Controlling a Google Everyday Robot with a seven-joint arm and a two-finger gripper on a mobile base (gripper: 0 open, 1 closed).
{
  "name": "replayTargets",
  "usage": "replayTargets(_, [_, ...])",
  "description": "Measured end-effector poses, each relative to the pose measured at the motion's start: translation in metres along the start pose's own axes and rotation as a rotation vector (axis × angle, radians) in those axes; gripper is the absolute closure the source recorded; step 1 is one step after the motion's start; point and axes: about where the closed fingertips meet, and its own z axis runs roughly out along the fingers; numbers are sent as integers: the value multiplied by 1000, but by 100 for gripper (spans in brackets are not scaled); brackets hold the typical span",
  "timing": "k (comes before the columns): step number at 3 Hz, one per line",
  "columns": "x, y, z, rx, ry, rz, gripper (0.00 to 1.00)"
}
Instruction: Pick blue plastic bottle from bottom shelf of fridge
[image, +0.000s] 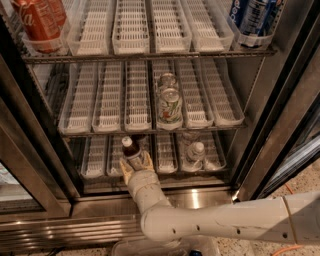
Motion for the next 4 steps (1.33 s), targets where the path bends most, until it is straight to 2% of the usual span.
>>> replayTargets(1, [2, -5, 14, 6, 0, 8, 0])
replayTargets(2, [2, -6, 20, 4, -2, 9, 0])
replayTargets(3, [3, -7, 23, 1, -4, 8, 16])
replayTargets(4, [3, -7, 23, 1, -4, 8, 39])
